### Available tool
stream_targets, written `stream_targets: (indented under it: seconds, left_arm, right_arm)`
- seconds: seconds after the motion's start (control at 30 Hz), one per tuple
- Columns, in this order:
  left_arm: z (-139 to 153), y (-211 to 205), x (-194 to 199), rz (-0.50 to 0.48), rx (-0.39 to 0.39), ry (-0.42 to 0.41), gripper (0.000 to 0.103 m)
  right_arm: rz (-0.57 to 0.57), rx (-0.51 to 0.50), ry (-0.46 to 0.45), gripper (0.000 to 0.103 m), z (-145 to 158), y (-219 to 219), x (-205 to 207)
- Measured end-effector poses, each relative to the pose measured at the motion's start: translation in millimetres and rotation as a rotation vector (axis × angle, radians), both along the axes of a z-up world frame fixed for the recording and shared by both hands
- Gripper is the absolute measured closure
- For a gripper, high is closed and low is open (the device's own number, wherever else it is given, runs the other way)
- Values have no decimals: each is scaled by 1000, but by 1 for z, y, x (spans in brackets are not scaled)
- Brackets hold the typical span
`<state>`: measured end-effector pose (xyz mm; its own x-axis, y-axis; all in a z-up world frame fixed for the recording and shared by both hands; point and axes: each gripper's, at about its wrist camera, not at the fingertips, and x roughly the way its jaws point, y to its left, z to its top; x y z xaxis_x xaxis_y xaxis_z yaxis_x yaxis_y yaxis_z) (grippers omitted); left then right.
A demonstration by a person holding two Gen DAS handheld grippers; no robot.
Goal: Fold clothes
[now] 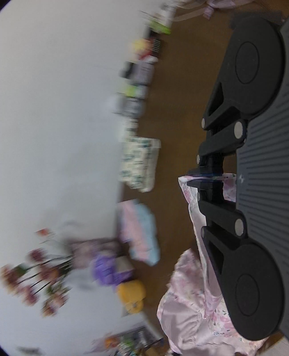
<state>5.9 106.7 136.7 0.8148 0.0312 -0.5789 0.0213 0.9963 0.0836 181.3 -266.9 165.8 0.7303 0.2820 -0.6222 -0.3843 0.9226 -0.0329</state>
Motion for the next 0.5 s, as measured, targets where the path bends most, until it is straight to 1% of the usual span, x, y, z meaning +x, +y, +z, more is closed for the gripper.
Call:
stream_targets:
  seconds: [0.07,0.17,0.3,0.5]
  left_arm:
    - [-28,10,17,30,-25,54,103]
    - [-60,22,38,64,-50,110,103]
    - [-74,35,53,72,-56,128,103]
    - [-87,43,64,90,-85,158,103]
  right_arm:
    - [-30,-19,55,101,-32,6,27]
    - [-57,-5,105,101,-61,7,56]
    - [-74,7,147,101,-86,9,84]
    - [-76,1,177,101,-105,15,107]
